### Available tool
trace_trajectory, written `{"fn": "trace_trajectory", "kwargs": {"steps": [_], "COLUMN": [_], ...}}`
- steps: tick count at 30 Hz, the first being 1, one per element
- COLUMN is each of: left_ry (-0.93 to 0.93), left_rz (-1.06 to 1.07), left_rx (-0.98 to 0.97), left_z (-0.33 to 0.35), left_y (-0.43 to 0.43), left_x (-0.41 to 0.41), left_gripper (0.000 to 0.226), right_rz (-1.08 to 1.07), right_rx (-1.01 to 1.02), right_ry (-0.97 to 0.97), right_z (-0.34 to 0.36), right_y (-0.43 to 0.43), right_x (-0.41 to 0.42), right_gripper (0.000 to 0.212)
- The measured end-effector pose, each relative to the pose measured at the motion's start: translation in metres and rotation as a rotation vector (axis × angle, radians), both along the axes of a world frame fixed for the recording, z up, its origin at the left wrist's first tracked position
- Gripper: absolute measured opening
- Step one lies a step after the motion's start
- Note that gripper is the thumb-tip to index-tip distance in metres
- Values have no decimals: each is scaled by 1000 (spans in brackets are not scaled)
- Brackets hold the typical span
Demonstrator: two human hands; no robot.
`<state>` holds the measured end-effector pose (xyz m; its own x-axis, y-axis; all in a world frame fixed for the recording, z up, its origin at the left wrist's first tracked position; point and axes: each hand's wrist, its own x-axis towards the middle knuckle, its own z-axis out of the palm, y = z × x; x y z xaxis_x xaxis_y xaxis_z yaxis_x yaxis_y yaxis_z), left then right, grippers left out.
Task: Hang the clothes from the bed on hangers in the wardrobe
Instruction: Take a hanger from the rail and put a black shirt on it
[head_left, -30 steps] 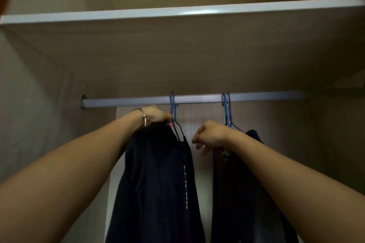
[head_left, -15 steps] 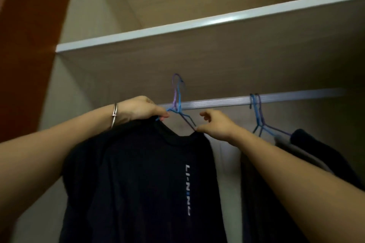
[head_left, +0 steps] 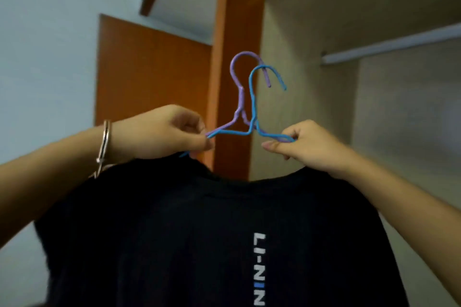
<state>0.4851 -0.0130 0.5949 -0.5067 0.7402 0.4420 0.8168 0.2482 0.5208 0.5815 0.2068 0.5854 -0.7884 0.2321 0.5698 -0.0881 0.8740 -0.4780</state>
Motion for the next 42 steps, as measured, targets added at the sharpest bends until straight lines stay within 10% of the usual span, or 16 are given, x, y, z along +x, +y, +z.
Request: {"fn": "trace_trajectory", "kwargs": {"steps": [13, 25, 42], "left_ry": [298, 308, 340], "left_rz": [865, 1137, 1446], "left_rx": [-29, -86, -110], "left_z": [-150, -152, -202], "left_y": [-210, -313, -419], "left_x": [-75, -217, -402], "left_gripper": [22, 53, 24], "right_rz": [580, 694, 1232], "right_rx": [-322, -459, -208], "right_ry": [-408, -314, -420], "right_z": [-114, -123, -158], "right_y": [-201, -294, -430], "right_x": [-172, -350, -655], "right_gripper": [23, 25, 4]}}
